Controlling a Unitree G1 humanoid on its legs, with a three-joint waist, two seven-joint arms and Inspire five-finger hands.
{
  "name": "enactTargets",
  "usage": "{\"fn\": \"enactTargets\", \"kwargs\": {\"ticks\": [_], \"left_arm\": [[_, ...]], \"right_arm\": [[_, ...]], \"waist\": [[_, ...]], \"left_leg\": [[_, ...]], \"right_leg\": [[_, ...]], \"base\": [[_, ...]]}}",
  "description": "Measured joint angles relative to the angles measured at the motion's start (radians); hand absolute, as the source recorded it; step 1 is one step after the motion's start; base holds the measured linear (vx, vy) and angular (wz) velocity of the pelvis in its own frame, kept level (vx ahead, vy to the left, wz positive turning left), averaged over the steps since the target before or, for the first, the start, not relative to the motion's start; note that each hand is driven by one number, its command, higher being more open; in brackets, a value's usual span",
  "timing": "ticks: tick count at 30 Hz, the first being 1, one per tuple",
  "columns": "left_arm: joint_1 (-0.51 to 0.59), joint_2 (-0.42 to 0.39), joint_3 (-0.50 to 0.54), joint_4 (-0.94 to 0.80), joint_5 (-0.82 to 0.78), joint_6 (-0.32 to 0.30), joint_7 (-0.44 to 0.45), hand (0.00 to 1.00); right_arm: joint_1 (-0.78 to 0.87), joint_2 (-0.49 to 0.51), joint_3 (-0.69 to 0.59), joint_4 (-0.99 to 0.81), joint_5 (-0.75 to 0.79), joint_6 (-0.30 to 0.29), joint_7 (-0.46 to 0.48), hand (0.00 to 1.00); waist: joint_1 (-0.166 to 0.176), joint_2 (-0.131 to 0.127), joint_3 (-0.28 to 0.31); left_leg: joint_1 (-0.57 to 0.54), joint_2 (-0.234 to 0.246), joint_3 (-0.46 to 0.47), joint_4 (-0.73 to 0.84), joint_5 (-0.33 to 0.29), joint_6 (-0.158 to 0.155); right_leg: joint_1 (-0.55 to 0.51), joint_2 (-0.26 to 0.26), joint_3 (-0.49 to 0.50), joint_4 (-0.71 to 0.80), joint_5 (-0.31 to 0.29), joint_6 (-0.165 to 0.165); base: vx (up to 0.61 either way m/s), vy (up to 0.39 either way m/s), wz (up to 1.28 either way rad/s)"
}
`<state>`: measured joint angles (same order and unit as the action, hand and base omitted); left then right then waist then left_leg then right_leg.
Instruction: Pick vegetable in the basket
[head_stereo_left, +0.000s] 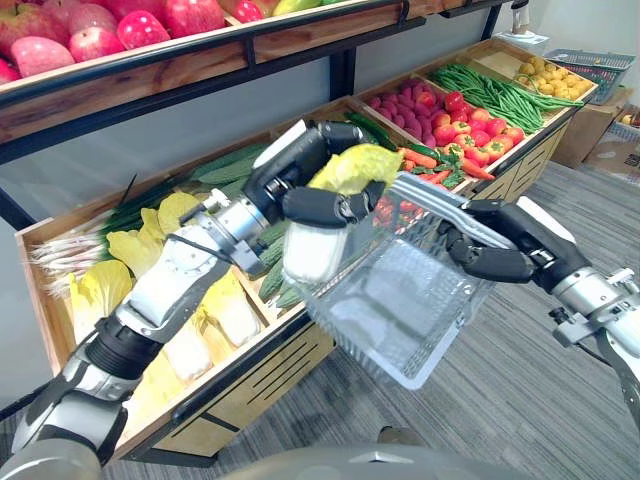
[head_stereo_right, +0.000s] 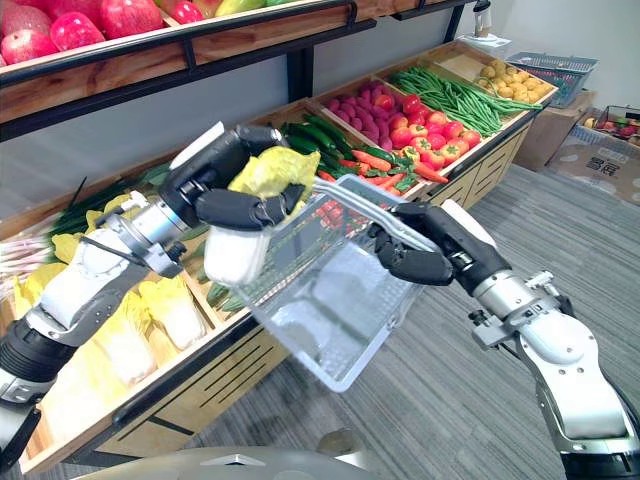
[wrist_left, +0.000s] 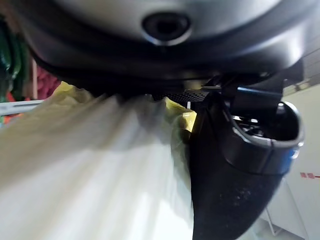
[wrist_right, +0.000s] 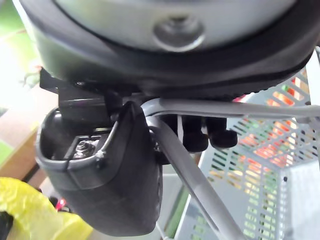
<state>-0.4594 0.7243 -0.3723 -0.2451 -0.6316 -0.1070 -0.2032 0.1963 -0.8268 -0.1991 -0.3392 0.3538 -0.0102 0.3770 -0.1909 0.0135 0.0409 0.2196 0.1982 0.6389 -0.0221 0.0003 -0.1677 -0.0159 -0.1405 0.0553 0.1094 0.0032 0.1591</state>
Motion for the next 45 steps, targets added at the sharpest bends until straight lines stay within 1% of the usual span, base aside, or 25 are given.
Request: {"fn": "enactTargets", "kwargs": {"ticks": [3, 5, 7, 10, 12, 16, 19, 21, 26, 29, 31, 34, 38, 39, 40, 41, 45], "left_arm": [[-0.001, 0.027, -0.011, 0.002, 0.001, -0.003, -0.011, 0.00], [-0.001, 0.042, -0.024, 0.002, 0.002, -0.001, -0.023, 0.00], [-0.001, 0.051, -0.039, 0.002, 0.002, -0.001, -0.030, 0.00], [0.006, 0.071, -0.087, 0.002, 0.002, 0.000, -0.059, 0.00], [0.033, 0.078, -0.094, 0.001, 0.002, 0.001, -0.076, 0.00], [0.116, 0.090, -0.098, 0.001, 0.002, 0.011, -0.105, 0.00], [0.125, 0.114, -0.123, 0.000, 0.002, 0.024, -0.113, 0.00], [0.156, 0.118, -0.129, -0.003, -0.002, 0.025, -0.129, 0.00], [0.156, 0.117, -0.192, -0.002, 0.001, 0.026, -0.148, 0.00], [0.155, 0.105, -0.229, 0.004, 0.027, 0.026, -0.148, 0.00], [0.154, 0.076, -0.250, 0.016, 0.073, 0.024, -0.148, 0.00], [0.141, 0.008, -0.296, 0.088, 0.165, 0.022, -0.146, 0.00], [0.119, -0.037, -0.341, 0.129, 0.288, 0.019, -0.147, 0.00], [0.115, -0.042, -0.347, 0.131, 0.297, 0.019, -0.148, 0.00], [0.113, -0.052, -0.354, 0.132, 0.333, 0.010, -0.150, 1.00], [0.111, -0.060, -0.360, 0.136, 0.350, -0.002, -0.151, 1.00], [0.111, -0.079, -0.366, 0.140, 0.416, -0.017, -0.158, 1.00]], "right_arm": [[-0.050, 0.000, 0.035, 0.000, 0.015, -0.003, 0.004, 0.00], [-0.074, 0.000, 0.049, 0.000, 0.015, -0.010, 0.004, 0.00], [-0.101, 0.000, 0.068, 0.000, 0.015, -0.018, 0.004, 0.00], [-0.147, 0.000, 0.118, 0.000, 0.015, -0.022, 0.003, 0.00], [-0.168, 0.000, 0.147, 0.000, 0.015, -0.023, 0.003, 0.00], [-0.178, 0.000, 0.180, 0.000, 0.015, -0.044, -0.012, 0.00], [-0.182, 0.000, 0.182, 0.000, 0.015, -0.044, -0.021, 0.00], [-0.210, 0.000, 0.209, 0.002, 0.012, -0.045, -0.024, 0.00], [-0.274, 0.011, 0.256, 0.002, 0.004, -0.052, -0.025, 0.00], [-0.292, 0.018, 0.274, 0.002, -0.002, -0.063, -0.025, 0.00], [-0.294, 0.022, 0.279, 0.002, -0.013, -0.065, -0.024, 0.00], [-0.295, 0.029, 0.289, 0.001, -0.019, -0.065, -0.019, 0.00], [-0.295, 0.030, 0.302, 0.001, -0.039, -0.065, 0.001, 0.00], [-0.295, 0.031, 0.302, 0.001, -0.042, -0.065, 0.003, 0.00], [-0.295, 0.033, 0.302, 0.001, -0.048, -0.065, 0.005, 0.00], [-0.295, 0.034, 0.302, 0.000, -0.055, -0.065, 0.007, 0.00], [-0.295, 0.037, 0.302, 0.000, -0.059, -0.065, 0.009, 0.00]], "waist": [[0.006, -0.021, -0.002], [0.010, -0.025, -0.003], [0.017, -0.026, -0.003], [0.025, -0.026, -0.003], [0.027, -0.025, -0.003], [0.035, -0.025, -0.003], [0.043, -0.024, -0.003], [0.045, -0.020, -0.005], [0.049, -0.020, -0.005], [0.048, -0.020, -0.005], [0.048, -0.020, -0.005], [0.046, -0.021, -0.005], [0.047, -0.021, -0.005], [0.047, -0.021, -0.005], [0.044, -0.022, -0.004], [0.040, -0.022, -0.004], [0.024, -0.022, -0.004]], "left_leg": [[0.000, 0.003, 0.006, -0.001, 0.002, -0.001], [0.002, 0.002, 0.011, -0.001, 0.002, -0.001], [0.002, 0.002, 0.014, -0.001, 0.002, -0.001], [0.008, 0.003, 0.023, -0.001, 0.002, -0.001], [0.016, 0.004, 0.031, -0.001, 0.000, -0.004], [0.018, 0.004, 0.042, 0.000, -0.004, -0.005], [0.018, 0.005, 0.043, 0.000, -0.003, -0.005], [0.018, 0.005, 0.044, 0.000, -0.003, -0.005], [0.018, 0.006, 0.043, -0.001, -0.003, -0.006], [0.018, 0.006, 0.042, -0.001, -0.002, -0.006], [0.018, 0.006, 0.042, -0.001, -0.002, -0.006], [0.019, 0.006, 0.042, -0.001, -0.002, -0.006], [0.031, 0.009, 0.057, -0.001, -0.004, -0.009], [0.032, 0.010, 0.060, 0.000, -0.005, -0.010], [0.033, 0.010, 0.062, 0.000, -0.005, -0.010], [0.033, 0.010, 0.062, 0.001, -0.005, -0.011], [0.034, 0.015, 0.065, 0.002, -0.007, -0.013]], "right_leg": [[0.002, 0.004, 0.003, -0.009, 0.008, -0.001], [0.002, 0.004, 0.007, -0.012, 0.011, 0.000], [0.004, 0.005, 0.011, -0.023, 0.019, 0.000], [0.007, 0.008, 0.019, -0.031, 0.029, 0.001], [0.010, 0.010, 0.027, -0.031, 0.030, 0.002], [0.016, 0.012, 0.034, -0.047, 0.037, 0.002], [0.016, 0.013, 0.034, -0.049, 0.038, 0.001], [0.016, 0.013, 0.035, -0.051, 0.039, 0.000], [0.018, 0.014, 0.035, -0.057, 0.044, -0.001], [0.018, 0.014, 0.035, -0.057, 0.045, -0.001], [0.019, 0.014, 0.035, -0.057, 0.045, -0.001], [0.019, 0.014, 0.037, -0.057, 0.045, -0.001], [0.019, 0.020, 0.057, -0.057, 0.046, -0.001], [0.019, 0.021, 0.060, -0.057, 0.046, -0.001], [0.019, 0.022, 0.061, -0.057, 0.046, -0.002], [0.019, 0.022, 0.062, -0.057, 0.046, -0.002], [0.018, 0.027, 0.063, -0.057, 0.046, -0.002]], "base": [[-0.01, -0.009, -0.04], [0.00, 0.005, -0.06], [0.00, 0.007, -0.08], [-0.01, 0.001, -0.09], [-0.01, 0.006, -0.11], [-0.03, 0.005, -0.05], [0.00, 0.000, 0.00], [0.00, 0.000, 0.00], [0.00, 0.000, 0.00], [0.00, 0.000, 0.00], [0.00, 0.000, 0.00], [0.00, 0.000, 0.00], [-0.01, -0.002, -0.10], [-0.02, 0.001, -0.12], [-0.01, -0.001, -0.05], [0.00, 0.000, 0.00], [0.00, 0.000, 0.00]]}}
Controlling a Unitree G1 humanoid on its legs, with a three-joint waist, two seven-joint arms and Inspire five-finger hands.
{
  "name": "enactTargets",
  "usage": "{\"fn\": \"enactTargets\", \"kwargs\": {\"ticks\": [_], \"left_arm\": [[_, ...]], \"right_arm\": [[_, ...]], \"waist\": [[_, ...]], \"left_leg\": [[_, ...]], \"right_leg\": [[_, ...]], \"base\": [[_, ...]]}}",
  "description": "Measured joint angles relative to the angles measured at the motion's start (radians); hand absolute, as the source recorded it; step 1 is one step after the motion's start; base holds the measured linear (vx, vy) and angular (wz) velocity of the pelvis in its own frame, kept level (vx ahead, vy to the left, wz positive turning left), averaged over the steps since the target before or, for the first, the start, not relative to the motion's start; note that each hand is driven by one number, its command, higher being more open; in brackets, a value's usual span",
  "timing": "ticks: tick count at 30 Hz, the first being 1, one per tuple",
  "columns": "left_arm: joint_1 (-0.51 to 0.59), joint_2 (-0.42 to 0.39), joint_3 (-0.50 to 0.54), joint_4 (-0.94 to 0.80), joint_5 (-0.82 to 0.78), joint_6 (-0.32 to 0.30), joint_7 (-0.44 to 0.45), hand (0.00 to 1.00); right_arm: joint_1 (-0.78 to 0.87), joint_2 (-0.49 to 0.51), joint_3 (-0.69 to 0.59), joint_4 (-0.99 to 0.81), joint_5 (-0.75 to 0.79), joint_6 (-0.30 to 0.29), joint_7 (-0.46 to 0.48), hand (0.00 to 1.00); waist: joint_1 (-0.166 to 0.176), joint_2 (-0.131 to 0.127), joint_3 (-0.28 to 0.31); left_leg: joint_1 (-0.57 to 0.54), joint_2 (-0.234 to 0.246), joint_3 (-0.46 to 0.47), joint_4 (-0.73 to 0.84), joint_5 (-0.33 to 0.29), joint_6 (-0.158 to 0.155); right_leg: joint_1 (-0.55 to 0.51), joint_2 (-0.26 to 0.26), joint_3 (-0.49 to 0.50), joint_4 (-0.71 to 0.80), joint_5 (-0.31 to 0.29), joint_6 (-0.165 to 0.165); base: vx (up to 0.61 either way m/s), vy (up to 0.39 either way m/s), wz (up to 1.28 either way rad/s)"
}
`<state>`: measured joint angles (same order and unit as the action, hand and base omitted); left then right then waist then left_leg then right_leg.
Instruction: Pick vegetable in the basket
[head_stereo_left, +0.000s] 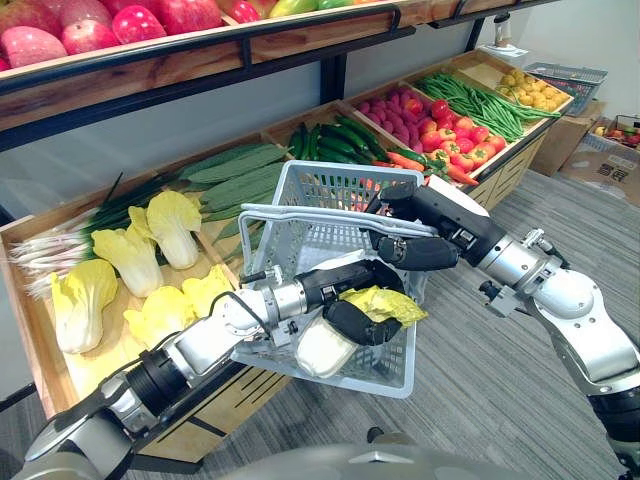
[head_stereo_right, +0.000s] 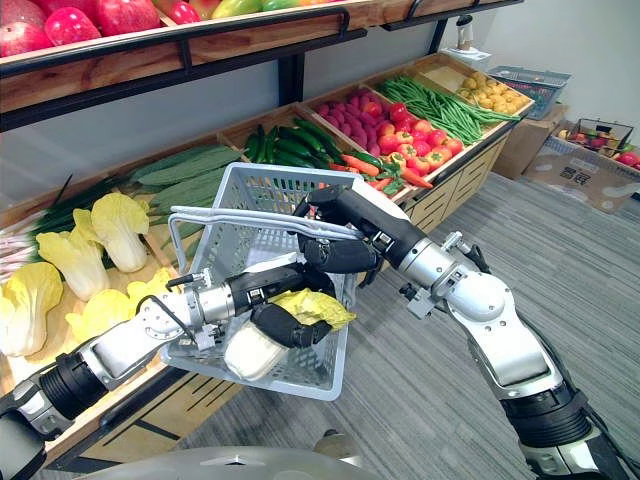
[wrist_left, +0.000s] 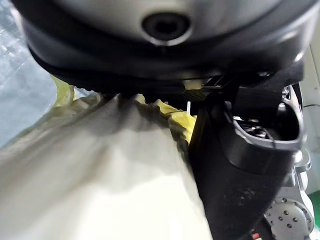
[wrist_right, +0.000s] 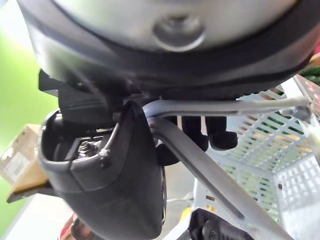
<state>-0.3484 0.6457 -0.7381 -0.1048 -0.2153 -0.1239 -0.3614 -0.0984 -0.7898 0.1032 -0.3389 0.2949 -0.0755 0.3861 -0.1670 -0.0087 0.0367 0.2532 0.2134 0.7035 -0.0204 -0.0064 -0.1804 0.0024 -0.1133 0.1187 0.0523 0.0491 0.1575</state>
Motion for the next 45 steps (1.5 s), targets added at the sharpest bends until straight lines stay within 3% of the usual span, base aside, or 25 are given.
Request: {"fn": "enactTargets", "kwargs": {"ticks": [6, 15, 21, 23, 29, 37, 41, 45], "left_arm": [[-0.006, -0.002, 0.006, 0.001, 0.109, -0.010, 0.016, 1.00], [-0.048, 0.028, 0.059, -0.009, 0.152, -0.012, 0.030, 1.00], [-0.083, 0.053, 0.152, -0.029, 0.211, -0.036, 0.069, 1.00], [-0.100, 0.082, 0.172, -0.059, 0.263, -0.047, 0.088, 1.00], [-0.126, 0.270, 0.201, -0.216, 0.306, -0.134, 0.099, 1.00], [-0.080, 0.390, 0.332, -0.345, 0.179, -0.156, 0.066, 1.00], [-0.063, 0.441, 0.352, -0.375, 0.016, -0.122, -0.016, 1.00], [-0.023, 0.462, 0.390, -0.401, -0.024, -0.113, -0.042, 1.00]], "right_arm": [[0.000, 0.003, -0.001, 0.000, 0.000, 0.000, 0.000, 0.00], [0.001, 0.027, -0.063, 0.000, 0.028, 0.000, 0.004, 0.00], [0.010, 0.027, -0.083, 0.000, 0.047, 0.000, 0.020, 0.00], [0.011, 0.027, -0.084, -0.003, 0.050, 0.000, 0.027, 0.00], [0.047, 0.002, -0.155, -0.024, 0.107, -0.021, 0.027, 0.00], [0.055, -0.011, -0.206, -0.032, 0.124, -0.080, 0.027, 0.00], [0.069, -0.034, -0.207, -0.032, 0.122, -0.111, 0.029, 0.00], [0.070, -0.035, -0.207, -0.028, 0.115, -0.117, 0.029, 0.00]], "waist": [[0.000, 0.002, 0.001], [0.000, 0.006, 0.003], [0.001, 0.008, 0.003], [-0.001, 0.010, 0.002], [-0.002, 0.015, 0.003], [-0.006, 0.024, -0.002], [-0.006, 0.031, -0.006], [-0.006, 0.032, -0.008]], "left_leg": [[-0.001, 0.010, -0.002, 0.001, 0.002, -0.005], [-0.002, 0.010, -0.026, 0.001, 0.003, -0.004], [-0.002, 0.010, -0.026, 0.001, 0.003, -0.004], [-0.001, 0.010, -0.025, 0.001, 0.003, -0.004], [0.000, 0.009, -0.023, -0.001, 0.003, -0.004], [0.001, 0.003, -0.034, -0.013, 0.009, -0.002], [0.001, -0.004, -0.044, -0.041, 0.030, 0.001], [0.002, -0.007, -0.046, -0.050, 0.036, 0.002]], "right_leg": [[0.000, 0.011, -0.004, -0.001, 0.000, 0.000], [0.015, 0.004, -0.030, -0.002, -0.001, -0.001], [0.015, 0.004, -0.030, -0.002, -0.002, -0.002], [0.016, 0.004, -0.031, -0.002, -0.002, -0.003], [0.015, 0.004, -0.031, -0.003, -0.003, -0.003], [0.022, -0.003, -0.045, -0.006, -0.003, -0.004], [0.023, -0.006, -0.061, -0.008, -0.004, -0.005], [0.022, -0.006, -0.062, -0.008, -0.004, -0.005]], "base": [[0.00, 0.000, 0.00], [-0.01, 0.005, 0.07], [0.00, 0.001, 0.01], [0.00, 0.000, 0.00], [0.00, 0.000, 0.00], [-0.01, 0.002, 0.04], [-0.02, -0.003, 0.11], [0.00, -0.001, 0.01]]}}
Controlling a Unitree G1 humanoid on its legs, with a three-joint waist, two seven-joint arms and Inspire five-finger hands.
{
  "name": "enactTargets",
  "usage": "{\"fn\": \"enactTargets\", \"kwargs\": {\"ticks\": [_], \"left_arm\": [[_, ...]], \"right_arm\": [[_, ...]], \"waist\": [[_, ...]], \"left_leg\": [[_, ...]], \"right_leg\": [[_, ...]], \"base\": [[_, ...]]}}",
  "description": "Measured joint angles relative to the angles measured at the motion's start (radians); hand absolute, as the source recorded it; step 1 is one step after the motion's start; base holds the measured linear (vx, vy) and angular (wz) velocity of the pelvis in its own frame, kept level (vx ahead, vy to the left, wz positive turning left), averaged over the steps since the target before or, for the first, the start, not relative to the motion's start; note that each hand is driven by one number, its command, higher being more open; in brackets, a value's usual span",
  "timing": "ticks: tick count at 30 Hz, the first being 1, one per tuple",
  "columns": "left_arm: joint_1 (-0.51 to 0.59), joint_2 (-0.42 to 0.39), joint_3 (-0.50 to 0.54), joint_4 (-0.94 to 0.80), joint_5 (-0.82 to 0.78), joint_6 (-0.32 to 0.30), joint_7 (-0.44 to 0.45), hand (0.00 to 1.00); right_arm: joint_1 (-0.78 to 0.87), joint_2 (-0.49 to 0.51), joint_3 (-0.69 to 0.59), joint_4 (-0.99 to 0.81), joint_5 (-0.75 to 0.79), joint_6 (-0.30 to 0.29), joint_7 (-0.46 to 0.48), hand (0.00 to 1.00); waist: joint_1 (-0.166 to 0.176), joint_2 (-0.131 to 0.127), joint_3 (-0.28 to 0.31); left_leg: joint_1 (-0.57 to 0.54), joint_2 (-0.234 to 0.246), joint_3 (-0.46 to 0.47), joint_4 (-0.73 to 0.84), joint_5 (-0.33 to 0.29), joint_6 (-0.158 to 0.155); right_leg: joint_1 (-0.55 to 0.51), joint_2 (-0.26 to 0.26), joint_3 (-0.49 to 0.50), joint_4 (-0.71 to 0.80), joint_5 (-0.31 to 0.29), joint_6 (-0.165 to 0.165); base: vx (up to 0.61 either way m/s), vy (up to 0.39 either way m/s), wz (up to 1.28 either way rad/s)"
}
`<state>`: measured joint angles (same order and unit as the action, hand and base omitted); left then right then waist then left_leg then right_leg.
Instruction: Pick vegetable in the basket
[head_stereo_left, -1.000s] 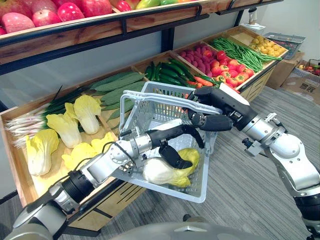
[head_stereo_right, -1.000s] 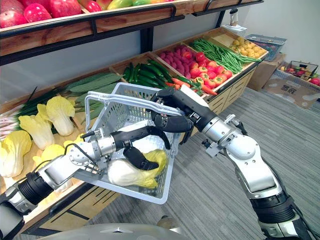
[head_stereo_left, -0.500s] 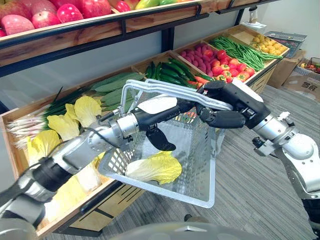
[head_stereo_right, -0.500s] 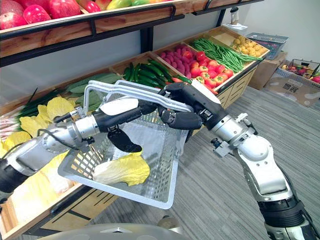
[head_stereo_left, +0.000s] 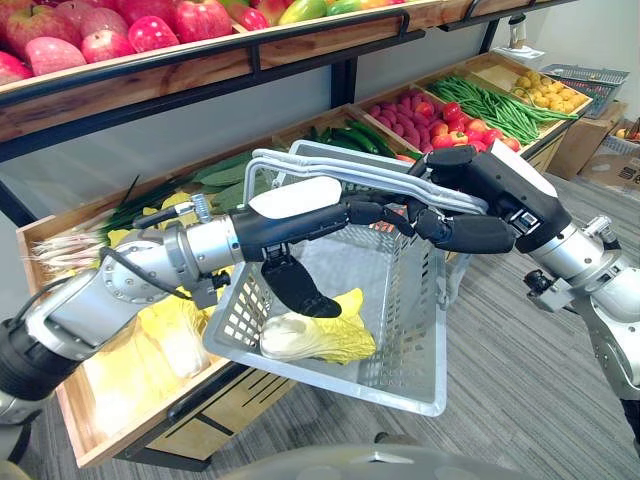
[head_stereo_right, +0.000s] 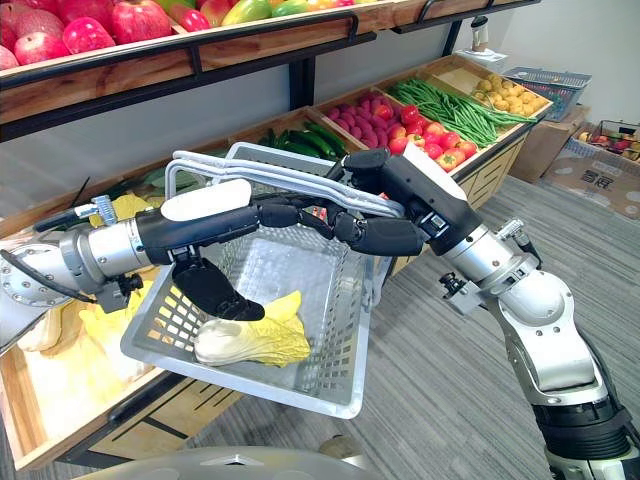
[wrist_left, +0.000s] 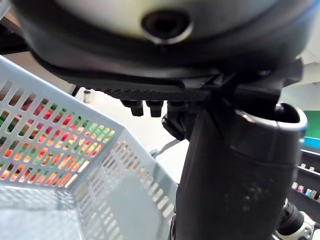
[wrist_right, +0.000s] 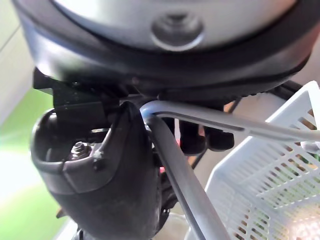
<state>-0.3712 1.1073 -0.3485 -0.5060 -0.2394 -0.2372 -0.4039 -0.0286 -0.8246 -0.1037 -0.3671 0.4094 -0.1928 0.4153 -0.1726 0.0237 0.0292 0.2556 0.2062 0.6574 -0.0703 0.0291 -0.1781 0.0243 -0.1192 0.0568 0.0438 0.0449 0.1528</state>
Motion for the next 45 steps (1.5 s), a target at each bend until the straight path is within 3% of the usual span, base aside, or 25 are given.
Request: {"fn": "enactTargets", "kwargs": {"ticks": [5, 11, 22, 27, 32, 37, 38, 45], "left_arm": [[0.027, -0.006, 0.057, -0.085, -0.078, -0.008, -0.016, 1.00], [0.030, -0.063, 0.221, -0.235, -0.162, -0.135, -0.016, 1.00], [0.223, -0.198, 0.567, -0.019, -0.240, -0.126, 0.015, 1.00], [0.368, -0.364, 0.762, 0.161, -0.238, -0.106, 0.101, 1.00], [0.517, -0.625, 0.906, 0.326, -0.217, -0.072, 0.209, 1.00], [0.600, -0.816, 1.054, 0.506, -0.149, -0.037, 0.300, 1.00], [0.606, -0.869, 1.124, 0.599, -0.138, -0.022, 0.354, 1.00], [0.620, -0.939, 1.398, 0.894, -0.107, 0.002, 0.562, 1.00]], "right_arm": [[0.003, 0.000, -0.008, 0.081, -0.030, 0.016, -0.006, 0.00], [0.055, 0.011, -0.038, 0.200, -0.112, 0.080, -0.013, 0.00], [0.158, 0.087, -0.326, 0.232, -0.129, 0.080, -0.068, 0.00], [0.244, 0.089, -0.509, 0.276, -0.128, 0.080, -0.101, 0.00], [0.333, 0.188, -0.657, 0.296, -0.128, 0.080, -0.129, 0.00], [0.378, 0.219, -0.752, 0.314, -0.128, 0.080, -0.145, 0.00], [0.379, 0.240, -0.796, 0.337, -0.128, 0.082, -0.151, 0.00], [0.381, 0.315, -0.855, 0.433, -0.105, 0.111, -0.232, 0.00]], "waist": [[0.007, -0.004, 0.000], [0.015, -0.004, -0.001], [0.041, -0.003, -0.006], [0.047, -0.010, -0.018], [0.044, -0.039, -0.036], [0.042, -0.049, -0.040], [0.040, -0.050, -0.040], [0.034, -0.048, -0.045]], "left_leg": [[-0.002, -0.002, -0.007, -0.006, 0.003, 0.001], [-0.003, -0.002, -0.022, -0.013, 0.009, 0.002], [-0.010, -0.001, -0.062, -0.014, 0.019, 0.006], [-0.024, -0.001, -0.077, -0.014, 0.019, 0.007], [-0.039, -0.005, -0.086, -0.014, 0.019, 0.006], [-0.043, -0.005, -0.089, -0.015, 0.017, 0.005], [-0.047, -0.004, -0.097, -0.015, 0.017, 0.005], [-0.058, -0.003, -0.122, -0.015, 0.013, 0.003]], "right_leg": [[-0.002, -0.001, -0.004, 0.000, 0.000, 0.000], [0.007, -0.002, -0.023, -0.002, -0.001, -0.001], [0.028, -0.009, -0.059, -0.012, -0.004, -0.007], [0.029, -0.012, -0.075, -0.020, -0.004, -0.007], [0.025, -0.018, -0.084, -0.028, -0.004, -0.007], [0.023, -0.019, -0.090, -0.029, -0.008, -0.010], [0.023, -0.019, -0.097, -0.028, -0.010, -0.011], [0.030, -0.023, -0.123, -0.028, -0.021, -0.013]], "base": [[0.00, -0.001, 0.01], [0.01, -0.003, 0.07], [-0.01, -0.011, 0.10], [0.02, -0.012, 0.08], [0.02, -0.008, 0.05], [0.00, -0.004, 0.02], [0.01, -0.020, 0.11], [0.01, -0.015, 0.11]]}}
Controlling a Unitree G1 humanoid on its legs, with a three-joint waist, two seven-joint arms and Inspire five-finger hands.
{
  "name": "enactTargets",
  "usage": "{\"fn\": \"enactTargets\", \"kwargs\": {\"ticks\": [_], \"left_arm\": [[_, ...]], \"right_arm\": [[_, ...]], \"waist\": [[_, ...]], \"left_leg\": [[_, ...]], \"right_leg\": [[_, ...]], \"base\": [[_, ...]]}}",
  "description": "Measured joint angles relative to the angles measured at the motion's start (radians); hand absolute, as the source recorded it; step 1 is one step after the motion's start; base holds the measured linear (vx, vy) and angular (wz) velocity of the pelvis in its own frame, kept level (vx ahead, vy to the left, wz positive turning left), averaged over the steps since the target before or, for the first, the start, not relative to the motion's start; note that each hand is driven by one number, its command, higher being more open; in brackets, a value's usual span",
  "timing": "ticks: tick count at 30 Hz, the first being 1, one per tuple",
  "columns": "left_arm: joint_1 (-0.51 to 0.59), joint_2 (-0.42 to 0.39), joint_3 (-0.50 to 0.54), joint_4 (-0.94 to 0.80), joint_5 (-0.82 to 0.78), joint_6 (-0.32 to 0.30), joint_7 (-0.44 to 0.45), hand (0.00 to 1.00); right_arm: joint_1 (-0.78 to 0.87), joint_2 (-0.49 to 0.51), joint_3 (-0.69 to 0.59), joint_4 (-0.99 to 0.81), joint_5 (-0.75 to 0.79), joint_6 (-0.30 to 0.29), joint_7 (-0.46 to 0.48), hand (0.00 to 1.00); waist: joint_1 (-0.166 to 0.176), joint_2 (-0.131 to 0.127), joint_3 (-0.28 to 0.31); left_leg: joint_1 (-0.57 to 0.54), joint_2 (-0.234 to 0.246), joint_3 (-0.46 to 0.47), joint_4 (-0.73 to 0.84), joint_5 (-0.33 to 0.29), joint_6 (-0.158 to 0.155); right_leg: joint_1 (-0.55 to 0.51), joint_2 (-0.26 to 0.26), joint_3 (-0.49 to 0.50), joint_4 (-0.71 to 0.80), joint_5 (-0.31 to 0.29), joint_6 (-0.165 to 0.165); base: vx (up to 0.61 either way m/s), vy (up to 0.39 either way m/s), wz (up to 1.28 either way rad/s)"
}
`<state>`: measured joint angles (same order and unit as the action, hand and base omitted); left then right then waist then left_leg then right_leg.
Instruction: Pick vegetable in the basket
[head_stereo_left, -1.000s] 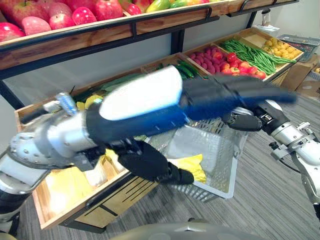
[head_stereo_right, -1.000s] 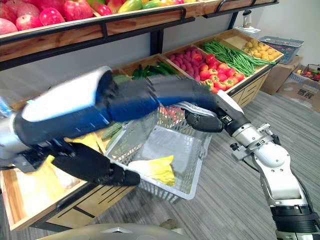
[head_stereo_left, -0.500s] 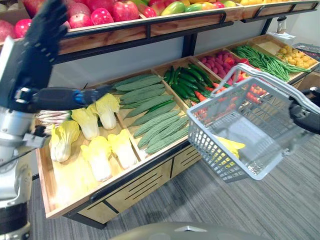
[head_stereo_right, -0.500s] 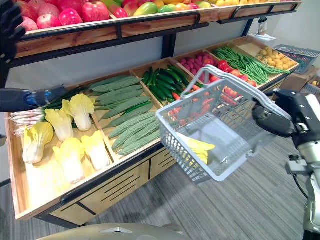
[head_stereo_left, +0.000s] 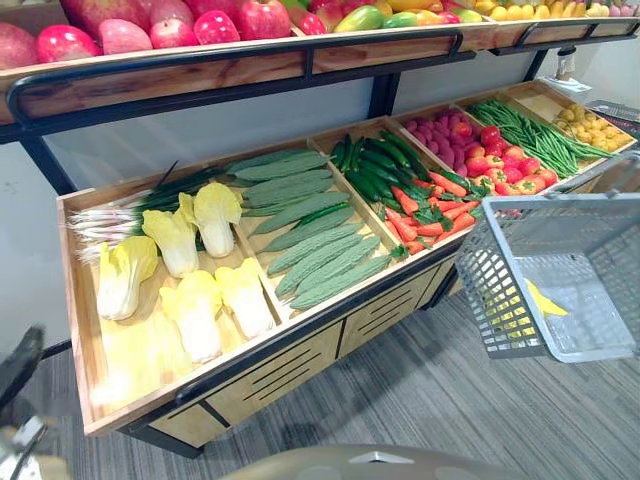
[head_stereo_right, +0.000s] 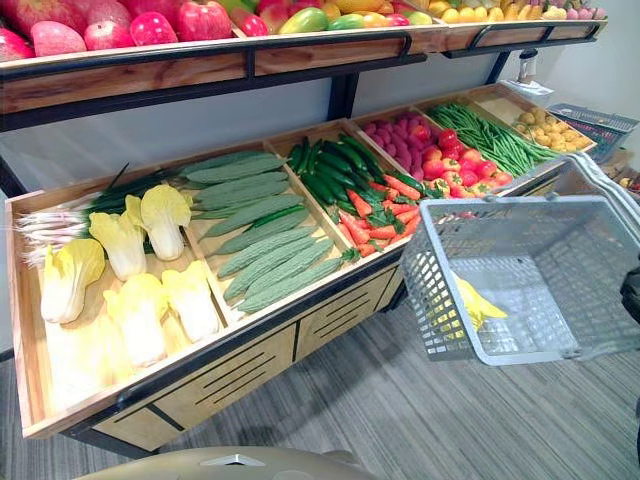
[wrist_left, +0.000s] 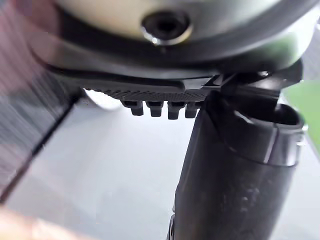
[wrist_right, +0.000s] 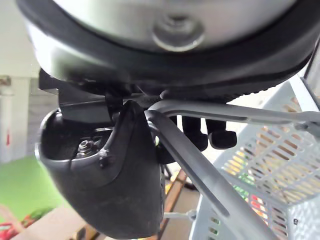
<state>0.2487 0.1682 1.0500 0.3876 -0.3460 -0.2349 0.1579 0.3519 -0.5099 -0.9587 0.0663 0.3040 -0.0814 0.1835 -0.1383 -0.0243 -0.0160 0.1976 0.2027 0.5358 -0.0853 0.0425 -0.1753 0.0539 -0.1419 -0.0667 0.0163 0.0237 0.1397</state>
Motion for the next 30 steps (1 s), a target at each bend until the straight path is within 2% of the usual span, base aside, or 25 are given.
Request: {"fn": "enactTargets", "kwargs": {"ticks": [3, 10, 13, 16, 20, 25, 30], "left_arm": [[0.038, -0.005, 0.053, 0.108, -0.009, 0.000, 0.061, 1.00], [0.085, -0.066, 0.069, 0.318, -0.047, 0.000, 0.079, 1.00], [0.092, -0.104, 0.062, 0.431, -0.048, 0.011, 0.057, 1.00], [0.098, -0.150, 0.021, 0.494, -0.040, 0.055, 0.027, 1.00], [0.096, -0.192, -0.090, 0.526, 0.040, 0.106, -0.053, 1.00], [0.095, -0.200, -0.175, 0.525, 0.086, 0.111, -0.098, 1.00], [0.084, -0.195, -0.253, 0.532, 0.114, 0.110, -0.128, 1.00]], "right_arm": [[0.000, 0.054, -0.016, 0.084, -0.001, 0.010, -0.052, 0.00], [-0.003, 0.157, -0.036, 0.206, -0.006, 0.039, -0.169, 0.00], [-0.010, 0.217, -0.036, 0.218, -0.017, 0.048, -0.182, 0.00], [-0.018, 0.244, -0.032, 0.264, -0.024, 0.048, -0.187, 0.00], [-0.023, 0.245, -0.028, 0.350, -0.027, 0.051, -0.184, 0.00], [-0.032, 0.245, -0.037, 0.457, -0.028, 0.050, -0.188, 0.00], [-0.101, 0.244, -0.145, 0.712, -0.046, 0.052, -0.177, 0.00]], "waist": [[0.004, -0.002, -0.020], [0.027, 0.023, -0.036], [0.028, 0.024, -0.036], [0.030, 0.016, -0.034], [0.044, 0.008, -0.029], [0.042, 0.011, -0.016], [0.038, 0.021, 0.024]], "left_leg": [[-0.017, 0.001, -0.029, -0.001, -0.007, -0.001], [-0.053, -0.001, -0.079, 0.000, -0.009, -0.001], [-0.051, 0.000, -0.089, 0.001, -0.004, 0.001], [-0.049, -0.001, -0.091, 0.001, -0.006, 0.001], [-0.034, 0.002, -0.093, 0.001, -0.011, 0.001], [-0.030, 0.000, -0.101, 0.032, -0.039, 0.000], [-0.020, -0.001, -0.104, 0.032, -0.045, -0.006]], "right_leg": [[-0.001, -0.005, -0.031, 0.000, -0.010, 0.002], [-0.004, -0.012, -0.084, 0.011, -0.037, 0.005], [-0.011, -0.014, -0.088, 0.041, -0.059, 0.008], [-0.016, -0.016, -0.089, 0.058, -0.073, 0.007], [-0.019, -0.017, -0.091, 0.095, -0.106, 0.005], [-0.018, -0.033, -0.098, 0.144, -0.148, 0.005], [-0.001, -0.034, -0.107, 0.147, -0.156, 0.008]], "base": [[0.02, -0.020, 0.26], [0.04, -0.015, 0.23], [0.06, -0.016, 0.09], [0.06, -0.010, 0.03], [0.03, -0.011, 0.03], [0.03, -0.009, 0.05], [0.05, -0.007, 0.05]]}}
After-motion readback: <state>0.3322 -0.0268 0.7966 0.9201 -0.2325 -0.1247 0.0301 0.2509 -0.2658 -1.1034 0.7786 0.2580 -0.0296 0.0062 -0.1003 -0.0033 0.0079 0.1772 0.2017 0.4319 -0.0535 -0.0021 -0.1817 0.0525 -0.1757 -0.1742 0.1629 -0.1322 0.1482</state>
